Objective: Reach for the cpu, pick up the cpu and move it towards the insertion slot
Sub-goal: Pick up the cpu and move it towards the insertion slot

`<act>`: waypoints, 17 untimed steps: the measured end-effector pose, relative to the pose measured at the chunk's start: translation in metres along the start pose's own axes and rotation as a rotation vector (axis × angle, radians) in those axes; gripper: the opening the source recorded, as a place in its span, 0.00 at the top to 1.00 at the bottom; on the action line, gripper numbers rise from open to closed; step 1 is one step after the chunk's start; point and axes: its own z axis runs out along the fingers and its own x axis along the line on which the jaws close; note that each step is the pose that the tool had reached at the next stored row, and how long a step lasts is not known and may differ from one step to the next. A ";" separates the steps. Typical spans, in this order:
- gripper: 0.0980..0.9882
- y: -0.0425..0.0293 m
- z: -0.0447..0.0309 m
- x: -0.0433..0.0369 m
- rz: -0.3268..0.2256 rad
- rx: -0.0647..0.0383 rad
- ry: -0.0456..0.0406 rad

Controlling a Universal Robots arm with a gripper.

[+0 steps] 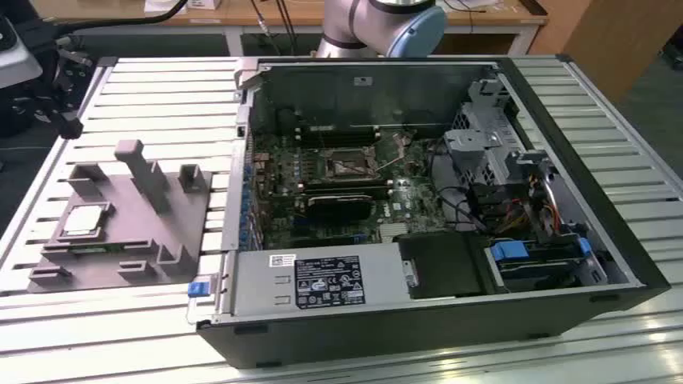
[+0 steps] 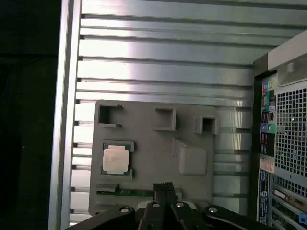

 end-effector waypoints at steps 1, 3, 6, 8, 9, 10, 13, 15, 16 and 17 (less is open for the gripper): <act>0.99 0.0000 0.0000 0.0000 0.000 0.000 0.0000; 0.99 0.0000 0.0000 0.0000 0.000 0.000 0.0001; 0.99 0.0000 0.0000 0.0000 0.000 0.000 0.0001; 0.99 0.0000 0.0000 0.0000 0.000 0.000 0.0001; 0.99 0.0000 0.0000 0.0000 0.000 0.000 0.0000; 0.99 0.0000 0.0000 0.0000 0.000 0.000 0.0000; 0.99 0.0000 0.0007 0.0009 0.000 0.000 -0.0002; 0.99 0.0000 0.0019 0.0028 0.000 0.000 0.0001; 0.99 0.0000 0.0028 0.0039 0.000 0.000 0.0001; 0.99 0.0000 0.0036 0.0052 0.000 0.000 0.0002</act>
